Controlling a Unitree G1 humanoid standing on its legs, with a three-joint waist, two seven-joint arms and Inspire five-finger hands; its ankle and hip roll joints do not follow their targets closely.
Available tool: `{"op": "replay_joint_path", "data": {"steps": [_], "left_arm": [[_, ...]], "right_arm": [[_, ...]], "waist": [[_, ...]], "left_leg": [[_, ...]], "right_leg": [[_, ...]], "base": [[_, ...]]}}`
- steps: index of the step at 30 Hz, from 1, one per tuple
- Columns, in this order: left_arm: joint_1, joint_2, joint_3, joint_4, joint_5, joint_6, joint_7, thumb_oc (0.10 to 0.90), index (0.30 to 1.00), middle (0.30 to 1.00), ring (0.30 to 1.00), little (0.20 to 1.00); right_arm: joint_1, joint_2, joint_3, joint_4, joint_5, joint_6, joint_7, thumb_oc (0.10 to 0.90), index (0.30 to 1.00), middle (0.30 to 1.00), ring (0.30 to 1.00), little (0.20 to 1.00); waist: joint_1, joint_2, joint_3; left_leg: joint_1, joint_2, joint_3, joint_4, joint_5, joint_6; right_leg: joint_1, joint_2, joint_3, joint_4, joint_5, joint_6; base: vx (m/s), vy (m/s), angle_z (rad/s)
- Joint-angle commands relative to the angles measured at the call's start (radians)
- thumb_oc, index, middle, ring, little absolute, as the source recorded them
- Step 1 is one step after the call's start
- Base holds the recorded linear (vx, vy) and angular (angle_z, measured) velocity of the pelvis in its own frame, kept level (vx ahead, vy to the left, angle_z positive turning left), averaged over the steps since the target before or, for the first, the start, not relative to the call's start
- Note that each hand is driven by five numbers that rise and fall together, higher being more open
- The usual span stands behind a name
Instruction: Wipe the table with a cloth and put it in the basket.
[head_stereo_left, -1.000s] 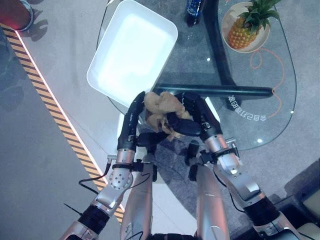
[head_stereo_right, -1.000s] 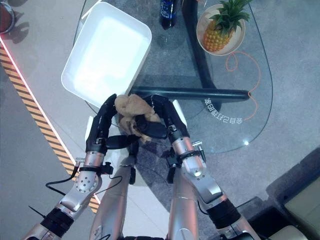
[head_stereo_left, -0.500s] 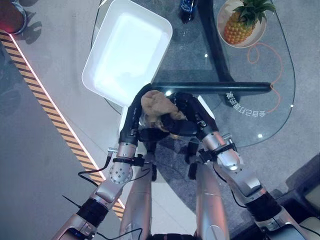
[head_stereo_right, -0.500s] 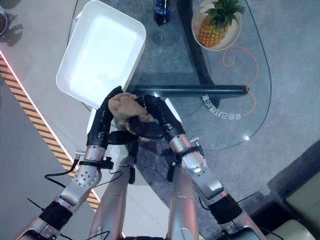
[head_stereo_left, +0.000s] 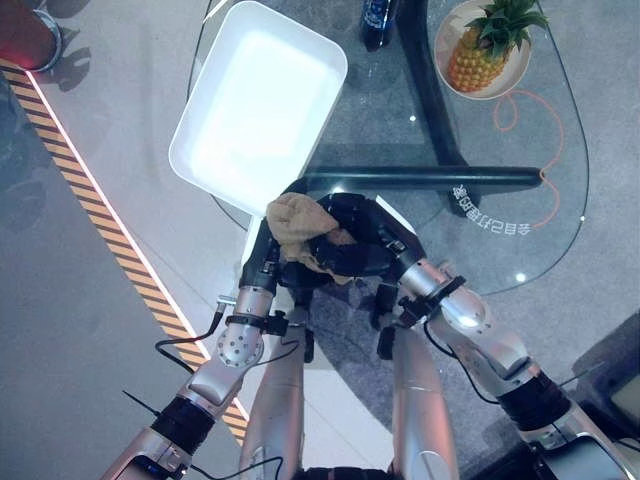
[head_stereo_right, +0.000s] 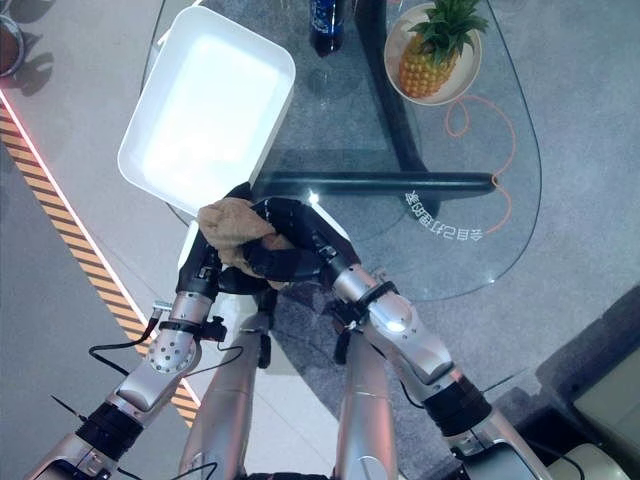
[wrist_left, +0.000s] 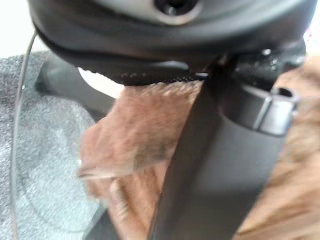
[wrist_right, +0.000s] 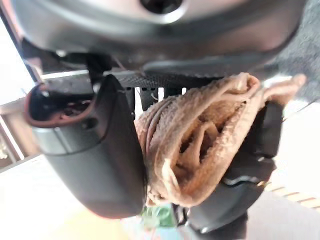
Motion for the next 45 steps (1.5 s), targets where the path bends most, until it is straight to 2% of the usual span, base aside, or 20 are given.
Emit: {"op": "replay_joint_path", "data": {"steps": [1,5,6,7,8,9,20,27,30,34,36,38,45], "left_arm": [[-0.073,-0.038,-0.041,-0.072,-0.004,-0.037,-0.057,0.800,0.900,0.900,0.900,0.900],[-0.076,-0.040,-0.044,-0.071,-0.026,-0.043,-0.088,0.800,0.900,0.900,0.900,0.900],[-0.074,-0.043,-0.049,-0.074,-0.032,-0.043,-0.096,0.476,0.622,0.622,0.622,0.576],[-0.075,-0.044,-0.050,-0.076,-0.033,-0.041,-0.102,0.391,0.549,0.549,0.549,0.491],[-0.074,-0.044,-0.054,-0.076,-0.032,-0.043,-0.111,0.138,0.333,0.333,0.333,0.238],[-0.075,-0.044,-0.056,-0.075,-0.034,-0.046,-0.121,0.100,0.300,0.300,0.300,0.200],[-0.076,-0.045,-0.060,-0.057,-0.041,-0.072,-0.120,0.100,0.300,0.300,0.300,0.200],[-0.062,-0.035,-0.038,-0.058,-0.034,-0.091,-0.114,0.100,0.300,0.300,0.300,0.200],[-0.055,-0.028,-0.026,-0.053,-0.035,-0.107,-0.105,0.100,0.300,0.300,0.300,0.200],[-0.045,-0.024,-0.013,-0.068,-0.029,-0.104,-0.102,0.100,0.300,0.300,0.300,0.200],[-0.045,-0.024,-0.012,-0.069,-0.029,-0.104,-0.102,0.100,0.300,0.300,0.300,0.200],[-0.033,-0.021,-0.007,-0.085,-0.018,-0.100,-0.092,0.100,0.300,0.300,0.300,0.200],[-0.024,-0.019,0.004,-0.086,-0.012,-0.110,-0.091,0.100,0.300,0.300,0.300,0.200]], "right_arm": [[-0.126,0.118,0.132,-0.241,0.114,-0.126,0.173,0.100,0.300,0.300,0.300,0.200],[-0.132,0.117,0.129,-0.238,0.116,-0.122,0.176,0.100,0.300,0.300,0.300,0.200],[-0.131,0.117,0.130,-0.238,0.111,-0.121,0.172,0.100,0.300,0.300,0.300,0.200],[-0.130,0.116,0.130,-0.238,0.110,-0.121,0.171,0.100,0.300,0.300,0.300,0.200],[-0.129,0.114,0.130,-0.238,0.111,-0.123,0.172,0.100,0.300,0.300,0.300,0.200],[-0.129,0.113,0.129,-0.237,0.112,-0.126,0.173,0.100,0.300,0.300,0.300,0.200],[-0.123,0.098,0.103,-0.203,0.024,-0.140,0.106,0.100,0.300,0.300,0.300,0.200],[-0.084,0.034,0.059,-0.155,-0.137,-0.152,0.025,0.100,0.300,0.300,0.300,0.200],[-0.062,-0.003,0.035,-0.132,-0.288,-0.164,-0.041,0.100,0.300,0.300,0.300,0.200],[-0.044,-0.054,0.014,-0.124,-0.489,-0.145,-0.128,0.100,0.300,0.300,0.300,0.200],[-0.044,-0.056,0.013,-0.124,-0.494,-0.144,-0.130,0.100,0.300,0.300,0.300,0.200],[-0.025,-0.093,-0.010,-0.137,-0.570,-0.126,-0.178,0.100,0.300,0.300,0.300,0.200],[-0.011,-0.105,-0.042,-0.135,-0.601,-0.125,-0.227,0.100,0.300,0.300,0.300,0.200]], "waist": [[0.000,-0.004,-0.022],[-0.002,-0.002,-0.022],[-0.003,-0.001,-0.022],[-0.004,-0.001,-0.022],[-0.004,0.000,-0.022],[-0.005,0.000,-0.022],[-0.012,0.000,-0.022],[-0.017,-0.005,-0.022],[-0.022,-0.012,-0.022],[-0.026,-0.019,-0.022],[-0.026,-0.019,-0.022],[-0.031,-0.022,-0.022],[-0.033,-0.026,-0.022]], "left_leg": [[0.006,-0.050,0.052,0.038,-0.049,0.075],[0.009,-0.050,0.054,0.037,-0.049,0.073],[0.008,-0.051,0.054,0.037,-0.049,0.072],[0.008,-0.051,0.054,0.037,-0.049,0.072],[0.009,-0.051,0.055,0.036,-0.050,0.074],[0.009,-0.051,0.056,0.035,-0.049,0.074],[0.005,-0.050,0.067,0.038,-0.052,0.074],[0.008,-0.048,0.072,0.030,-0.051,0.076],[0.006,-0.047,0.074,0.028,-0.051,0.076],[0.006,-0.043,0.077,0.024,-0.052,0.077],[0.006,-0.043,0.077,0.023,-0.052,0.077],[0.007,-0.040,0.079,0.015,-0.051,0.079],[0.006,-0.037,0.079,0.012,-0.053,0.080]], "right_leg": [[0.044,0.055,-0.003,-0.074,0.060,0.004],[0.048,0.054,-0.005,-0.079,0.060,0.003],[0.048,0.054,-0.005,-0.079,0.060,0.003],[0.047,0.055,-0.004,-0.080,0.061,0.003],[0.048,0.055,-0.002,-0.081,0.061,0.002],[0.048,0.055,-0.001,-0.082,0.061,0.002],[0.042,0.054,-0.001,-0.083,0.063,0.002],[0.040,0.053,-0.002,-0.085,0.066,0.005],[0.038,0.056,-0.004,-0.085,0.069,0.008],[0.038,0.057,-0.005,-0.089,0.071,0.012],[0.039,0.057,-0.006,-0.089,0.071,0.012],[0.038,0.059,-0.005,-0.093,0.074,0.015],[0.035,0.060,-0.006,-0.093,0.077,0.021]], "base": [[0.00,0.000,0.00],[0.00,0.000,0.00],[0.00,0.000,0.00],[0.00,0.000,0.00],[0.00,0.000,0.00],[0.00,0.000,0.00],[0.00,0.000,0.00],[0.00,0.000,0.00],[0.00,0.000,0.00],[0.00,0.000,0.00],[0.00,0.000,0.00],[0.00,0.000,0.00],[0.00,0.000,0.00]]}}
